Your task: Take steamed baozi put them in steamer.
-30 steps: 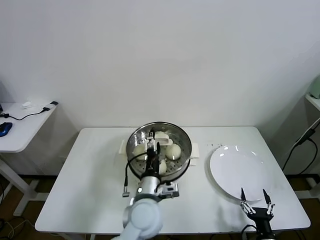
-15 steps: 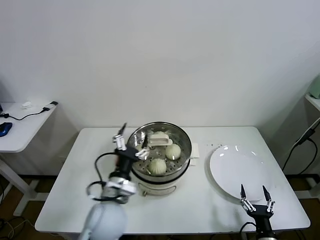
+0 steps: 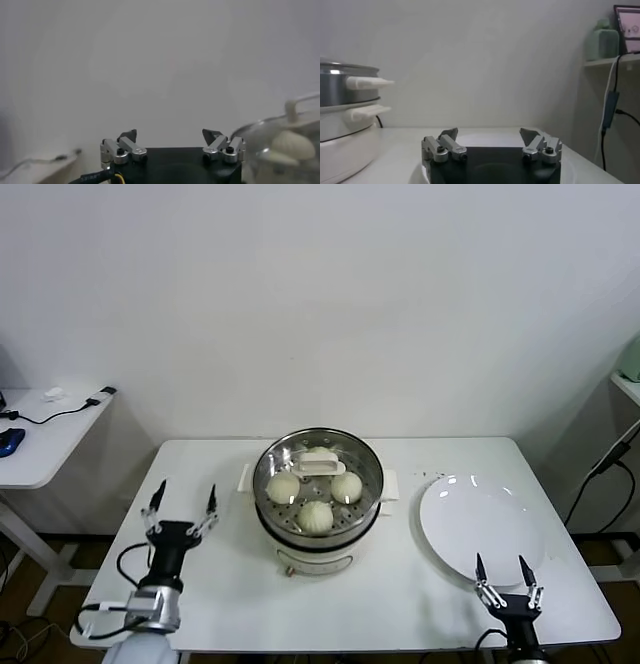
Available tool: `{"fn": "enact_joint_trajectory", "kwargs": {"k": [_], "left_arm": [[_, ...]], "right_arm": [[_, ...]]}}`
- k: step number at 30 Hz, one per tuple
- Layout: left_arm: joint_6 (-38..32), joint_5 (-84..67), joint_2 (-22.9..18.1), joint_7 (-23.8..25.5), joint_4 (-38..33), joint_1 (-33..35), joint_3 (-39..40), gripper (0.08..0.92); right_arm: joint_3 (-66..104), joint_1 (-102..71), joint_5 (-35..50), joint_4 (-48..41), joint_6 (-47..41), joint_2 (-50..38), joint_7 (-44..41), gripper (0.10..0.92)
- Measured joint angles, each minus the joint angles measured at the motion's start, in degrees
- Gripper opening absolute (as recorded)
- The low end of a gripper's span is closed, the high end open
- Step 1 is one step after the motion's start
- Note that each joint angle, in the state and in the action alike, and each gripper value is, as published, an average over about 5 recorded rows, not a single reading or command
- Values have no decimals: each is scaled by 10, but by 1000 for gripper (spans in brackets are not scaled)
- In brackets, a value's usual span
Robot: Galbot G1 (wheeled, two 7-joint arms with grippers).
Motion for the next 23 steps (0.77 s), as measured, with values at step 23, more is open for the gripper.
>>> {"fn": "enact_joint_trajectory", "kwargs": {"k": [23], "left_arm": [[-131,-42,0,9,141,56,-6,823]], "right_arm": [[-6,-8,6,6,-7,-5,-19,823]]}}
